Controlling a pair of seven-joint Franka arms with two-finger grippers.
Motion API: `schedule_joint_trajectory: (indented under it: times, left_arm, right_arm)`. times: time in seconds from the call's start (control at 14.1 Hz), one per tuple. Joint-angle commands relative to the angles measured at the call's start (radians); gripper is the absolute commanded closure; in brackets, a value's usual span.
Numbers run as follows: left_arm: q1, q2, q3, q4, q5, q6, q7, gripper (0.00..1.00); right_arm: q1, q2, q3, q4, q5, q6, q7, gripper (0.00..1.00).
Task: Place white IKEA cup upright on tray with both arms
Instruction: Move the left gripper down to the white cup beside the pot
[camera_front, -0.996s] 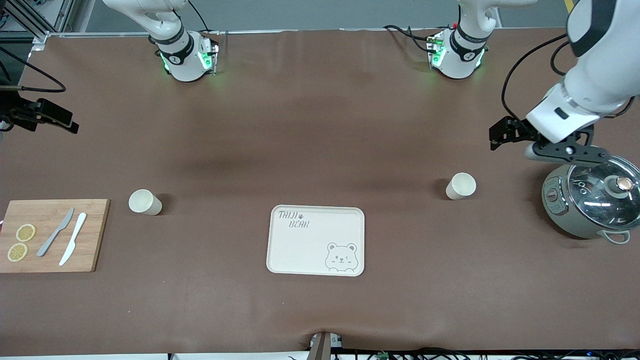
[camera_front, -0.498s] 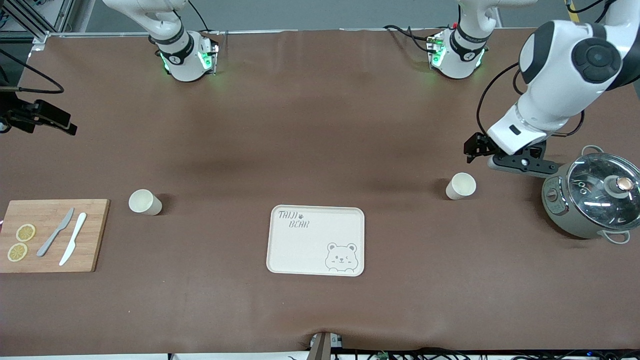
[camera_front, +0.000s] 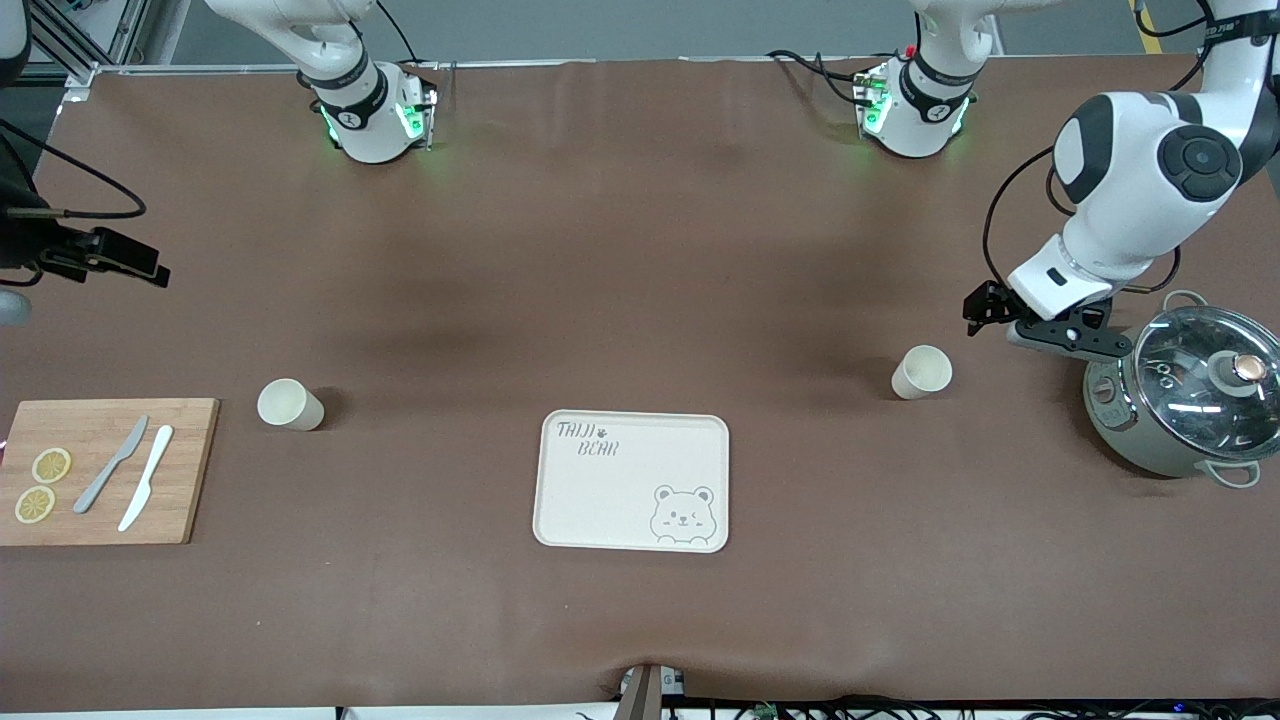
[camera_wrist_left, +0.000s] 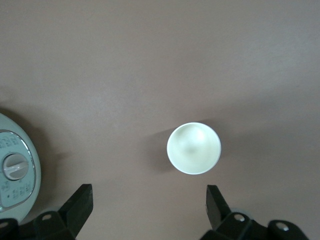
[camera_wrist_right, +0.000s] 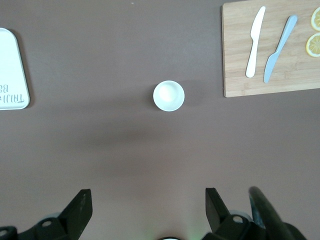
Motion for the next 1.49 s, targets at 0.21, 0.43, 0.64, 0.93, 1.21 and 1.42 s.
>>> schedule_joint_trajectory:
  times: [0.21,0.43,0.64,0.93,1.21,1.42]
  left_arm:
    - [0.005,0.034,-0.010,-0.096,-0.006,0.162,0.006,0.00]
    - [0.005,0.077,-0.010,-0.121,-0.006,0.248,0.006,0.00]
    - [0.003,0.128,-0.010,-0.124,-0.006,0.312,0.006,0.00]
    - [-0.003,0.207,-0.011,-0.122,-0.006,0.420,0.007,0.00]
    - [-0.005,0.275,-0.019,-0.115,-0.005,0.495,0.006,0.00]
    - [-0.005,0.290,-0.019,-0.107,-0.005,0.500,0.007,0.00]
  right_arm:
    - [-0.020,0.098,0.005,0.053,-0.012,0.004,0.003,0.00]
    - [-0.021,0.109,0.004,0.054,-0.018,0.008,0.003,0.00]
    - [-0.038,0.158,0.004,0.066,-0.015,0.011,0.008,0.00]
    - [-0.032,0.173,0.005,0.066,-0.020,0.023,0.011,0.00]
    - [-0.029,0.207,0.005,0.061,-0.015,0.042,0.016,0.00]
    - [-0.029,0.217,0.005,0.058,-0.014,0.045,0.016,0.00]
